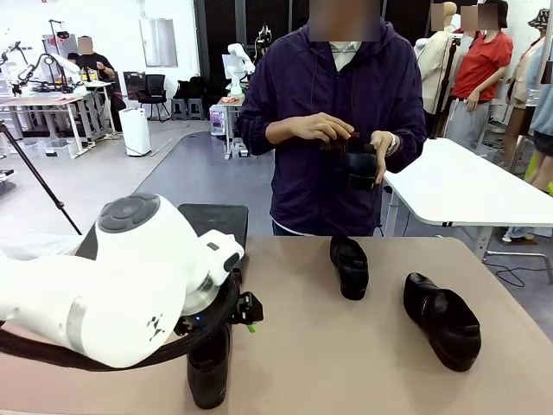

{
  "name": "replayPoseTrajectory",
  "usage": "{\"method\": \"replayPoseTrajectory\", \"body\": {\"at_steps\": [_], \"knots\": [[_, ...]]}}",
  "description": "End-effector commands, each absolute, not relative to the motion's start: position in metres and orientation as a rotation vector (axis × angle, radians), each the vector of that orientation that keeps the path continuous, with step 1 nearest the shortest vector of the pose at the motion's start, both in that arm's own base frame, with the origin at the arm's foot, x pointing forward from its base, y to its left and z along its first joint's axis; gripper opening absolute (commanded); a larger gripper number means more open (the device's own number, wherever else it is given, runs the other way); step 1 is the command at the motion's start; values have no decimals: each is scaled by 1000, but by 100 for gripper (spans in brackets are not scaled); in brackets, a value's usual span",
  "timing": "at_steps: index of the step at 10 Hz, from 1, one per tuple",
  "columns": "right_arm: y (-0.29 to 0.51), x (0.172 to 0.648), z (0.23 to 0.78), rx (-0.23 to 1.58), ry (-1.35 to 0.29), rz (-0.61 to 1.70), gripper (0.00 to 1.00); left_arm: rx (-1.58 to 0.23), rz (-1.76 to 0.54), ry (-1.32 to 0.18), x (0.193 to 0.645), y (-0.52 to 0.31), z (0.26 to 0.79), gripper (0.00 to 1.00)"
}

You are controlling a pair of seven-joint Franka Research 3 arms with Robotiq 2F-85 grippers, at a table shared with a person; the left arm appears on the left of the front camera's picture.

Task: Organize the shoes by placing them on the stand.
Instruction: Place the Shoe from the middle of the table onto the Shoes Stand.

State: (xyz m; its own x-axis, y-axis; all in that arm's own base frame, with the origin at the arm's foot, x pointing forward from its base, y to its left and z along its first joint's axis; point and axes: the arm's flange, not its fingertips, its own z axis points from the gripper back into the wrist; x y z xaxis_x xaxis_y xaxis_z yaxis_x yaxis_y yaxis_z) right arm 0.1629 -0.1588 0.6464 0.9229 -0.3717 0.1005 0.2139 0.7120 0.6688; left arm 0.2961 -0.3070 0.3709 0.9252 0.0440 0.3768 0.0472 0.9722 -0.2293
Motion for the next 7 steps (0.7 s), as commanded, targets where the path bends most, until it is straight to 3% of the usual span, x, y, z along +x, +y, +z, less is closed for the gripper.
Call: {"method": "replayPoseTrajectory", "body": {"at_steps": [1, 5, 6, 7], "knots": [[-158, 163, 648, 726, -247, -313, 100, -252, 11, -344, 309, -313, 360, 100], [-158, 163, 648, 726, -247, -313, 100, -239, 41, -324, 315, -322, 345, 100], [-158, 163, 648, 726, -247, -313, 100, -228, 40, -326, 315, -322, 344, 46], [-158, 163, 648, 726, -247, -313, 100, -224, 44, -326, 315, -323, 345, 0]]}}
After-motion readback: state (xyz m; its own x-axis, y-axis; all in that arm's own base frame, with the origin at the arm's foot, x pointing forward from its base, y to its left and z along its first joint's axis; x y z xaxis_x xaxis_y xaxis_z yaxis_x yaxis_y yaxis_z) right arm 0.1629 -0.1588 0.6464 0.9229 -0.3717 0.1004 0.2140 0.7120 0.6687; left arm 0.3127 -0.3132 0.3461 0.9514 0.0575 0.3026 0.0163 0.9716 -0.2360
